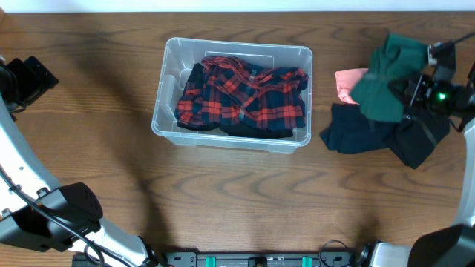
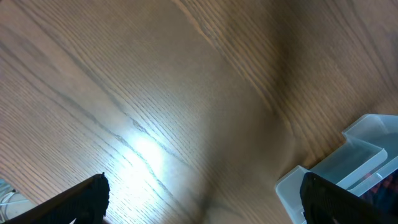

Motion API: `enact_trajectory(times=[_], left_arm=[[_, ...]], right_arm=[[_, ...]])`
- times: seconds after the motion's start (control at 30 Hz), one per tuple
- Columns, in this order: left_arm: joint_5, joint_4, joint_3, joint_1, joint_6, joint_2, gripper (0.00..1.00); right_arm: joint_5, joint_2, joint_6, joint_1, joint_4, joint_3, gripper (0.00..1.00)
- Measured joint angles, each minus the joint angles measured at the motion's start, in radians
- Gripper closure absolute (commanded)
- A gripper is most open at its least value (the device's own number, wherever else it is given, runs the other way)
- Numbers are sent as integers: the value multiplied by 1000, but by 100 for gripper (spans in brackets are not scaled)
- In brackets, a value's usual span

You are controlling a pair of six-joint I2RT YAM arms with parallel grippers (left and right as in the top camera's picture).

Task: Pack container
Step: 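Lift the dark green garment with the right gripper and carry it over the bin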

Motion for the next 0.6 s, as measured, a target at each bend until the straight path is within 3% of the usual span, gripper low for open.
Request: enact_trajectory(times=[0.3,0.6], left_arm=[[0,0,0,0,0,0,2],[0,0,0,0,0,0,2]], right_arm=[[-111,-27,233,209,291,16,99],[-55,-27,493,500,579,17,99]])
